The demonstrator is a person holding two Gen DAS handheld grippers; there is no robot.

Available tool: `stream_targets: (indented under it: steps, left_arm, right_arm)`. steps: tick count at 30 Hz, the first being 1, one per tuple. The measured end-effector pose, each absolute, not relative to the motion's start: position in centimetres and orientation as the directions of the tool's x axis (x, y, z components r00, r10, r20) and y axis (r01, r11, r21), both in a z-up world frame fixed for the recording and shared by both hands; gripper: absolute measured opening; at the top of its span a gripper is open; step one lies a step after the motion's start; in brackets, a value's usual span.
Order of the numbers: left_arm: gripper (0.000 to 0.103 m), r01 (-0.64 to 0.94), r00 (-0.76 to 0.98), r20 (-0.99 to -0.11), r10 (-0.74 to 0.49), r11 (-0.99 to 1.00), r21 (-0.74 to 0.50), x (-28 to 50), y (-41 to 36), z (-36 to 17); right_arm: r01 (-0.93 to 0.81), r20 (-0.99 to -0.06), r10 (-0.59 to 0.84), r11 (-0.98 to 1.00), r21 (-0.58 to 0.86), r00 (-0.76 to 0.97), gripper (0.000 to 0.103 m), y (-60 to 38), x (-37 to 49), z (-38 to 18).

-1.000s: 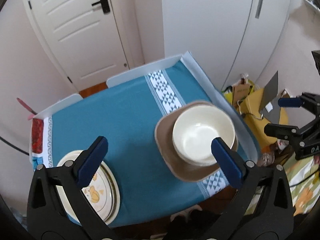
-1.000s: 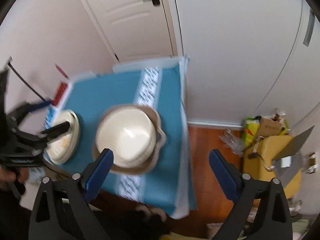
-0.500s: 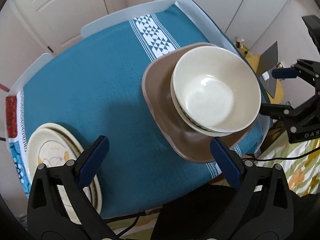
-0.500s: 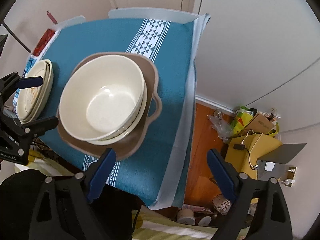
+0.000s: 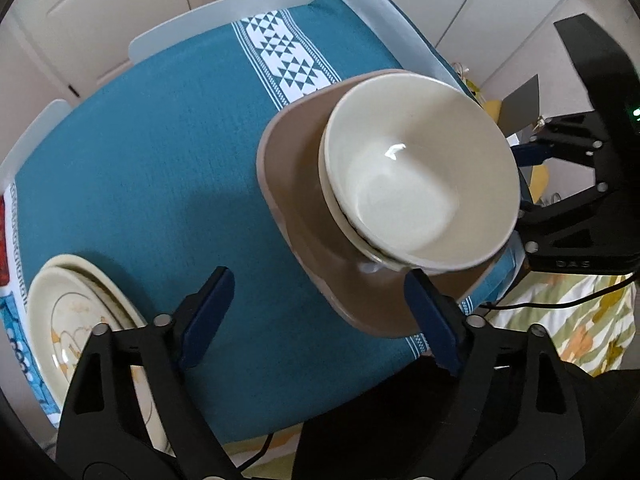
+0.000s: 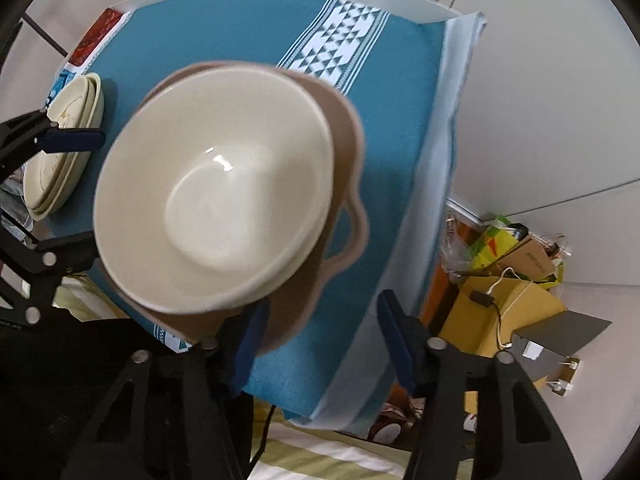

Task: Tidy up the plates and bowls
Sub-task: 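Grasp the rim of the taupe basket holding the bowls with both grippers, then lift the basket with bowls and lower it onto the plate stack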

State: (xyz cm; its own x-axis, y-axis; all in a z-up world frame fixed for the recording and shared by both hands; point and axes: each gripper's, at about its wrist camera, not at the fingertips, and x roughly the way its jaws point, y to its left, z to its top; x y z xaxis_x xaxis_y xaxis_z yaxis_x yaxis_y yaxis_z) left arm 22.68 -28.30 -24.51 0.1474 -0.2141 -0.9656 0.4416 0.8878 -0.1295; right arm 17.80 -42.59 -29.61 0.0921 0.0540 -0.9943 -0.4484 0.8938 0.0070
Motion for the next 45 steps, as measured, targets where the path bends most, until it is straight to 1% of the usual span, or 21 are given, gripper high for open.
stream_targets:
  steps: [1, 4, 7, 9, 10, 11, 12, 13, 14, 15, 16, 17, 19, 24, 30, 37, 40, 45]
  left_arm:
    - [0.073, 0.441, 0.148, -0.967, -0.205, 0.889, -0.121, 22.6, -28.3, -24.5]
    - [0.072, 0.433, 0.14, -0.973, -0.181, 0.895, -0.105, 22.9, -28.2, -25.2]
    - [0.064, 0.427, 0.118, -0.978, -0.174, 0.898, -0.108, 23.3, -28.6, -26.2]
    - [0.057, 0.432, 0.114, -0.979, -0.17, 0.896, -0.105, 23.4, -29.0, -26.8]
    - [0.047, 0.433, 0.111, -0.98, -0.168, 0.895, -0.105, 23.4, -29.2, -27.1]
    - [0.041, 0.432, 0.104, -0.98, -0.17, 0.895, -0.109, 23.4, -29.3, -27.6]
    - [0.039, 0.429, 0.099, -0.978, -0.182, 0.895, -0.123, 23.5, -29.4, -28.0]
    - [0.034, 0.425, 0.096, -0.976, -0.194, 0.895, -0.136, 23.5, -29.4, -28.2]
    - [0.027, 0.42, 0.095, -0.973, -0.208, 0.895, -0.151, 23.5, -29.5, -28.5]
    - [0.025, 0.418, 0.098, -0.971, -0.216, 0.895, -0.157, 23.5, -29.5, -28.6]
    - [0.023, 0.416, 0.107, -0.969, -0.223, 0.895, -0.16, 23.6, -29.6, -28.8]
    - [0.02, 0.418, 0.117, -0.968, -0.221, 0.895, -0.154, 23.6, -29.7, -28.9]
    - [0.017, 0.426, 0.141, -0.967, -0.211, 0.895, -0.133, 23.5, -30.0, -29.0]
    - [0.017, 0.437, 0.212, -0.962, -0.17, 0.897, -0.062, 23.2, -30.8, -28.7]
    - [0.017, 0.432, 0.262, -0.954, -0.142, 0.902, -0.016, 23.1, -31.3, -27.8]
    - [0.017, 0.41, 0.328, -0.935, -0.138, 0.912, 0.009, 22.9, -30.8, -24.8]
    - [0.017, 0.391, 0.347, -0.928, -0.137, 0.92, 0.01, 22.6, -30.6, -23.1]
    - [0.017, 0.354, 0.373, -0.917, -0.141, 0.935, 0.0, 21.9, -28.0, -19.8]
  right_arm:
    - [-0.448, -0.994, 0.06, 0.894, 0.013, 0.092, 0.046, -42.5, 17.8, -29.8]
    - [-0.445, -0.994, 0.078, 0.895, 0.034, 0.082, 0.044, -42.5, 18.0, -30.3]
    - [-0.441, -0.992, 0.098, 0.896, 0.054, 0.079, 0.042, -42.7, 18.3, -30.8]
    - [-0.432, -0.989, 0.13, 0.898, 0.086, 0.075, 0.034, -42.9, 18.4, -31.3]
    - [-0.429, -0.987, 0.141, 0.898, 0.095, 0.077, 0.033, -42.9, 18.4, -31.5]
    - [-0.431, -0.986, 0.146, 0.897, 0.096, 0.084, 0.029, -42.8, 18.3, -31.7]
    - [-0.434, -0.984, 0.155, 0.895, 0.102, 0.09, 0.025, -42.7, 18.3, -31.9]
    - [-0.435, -0.982, 0.167, 0.894, 0.11, 0.094, 0.024, -42.6, 18.2, -32.1]
    - [-0.436, -0.979, 0.179, 0.892, 0.119, 0.101, 0.021, -42.5, 18.1, -32.3]
    - [-0.433, -0.974, 0.197, 0.892, 0.132, 0.108, 0.017, -42.6, 18.1, -32.4]
    - [-0.428, -0.97, 0.213, 0.892, 0.144, 0.116, 0.016, -42.7, 18.1, -32.5]
    - [-0.427, -0.967, 0.222, 0.892, 0.148, 0.128, 0.016, -42.8, 18.1, -32.6]
    - [-0.434, -0.96, 0.235, 0.889, 0.148, 0.154, 0.014, -42.8, 18.0, -32.6]
    - [-0.441, -0.946, 0.243, 0.889, 0.128, 0.215, 0.014, -42.7, 17.8, -32.4]
    - [-0.46, -0.936, 0.247, 0.881, 0.11, 0.249, 0.014, -42.6, 17.5, -31.9]
    - [-0.477, -0.92, 0.268, 0.872, 0.106, 0.286, 0.014, -42.7, 17.7, -30.0]
    - [-0.495, -0.914, 0.271, 0.864, 0.093, 0.301, 0.014, -42.3, 17.9, -28.4]
    - [-0.533, -0.908, 0.268, 0.844, 0.06, 0.323, 0.014, -40.3, 17.8, -24.9]
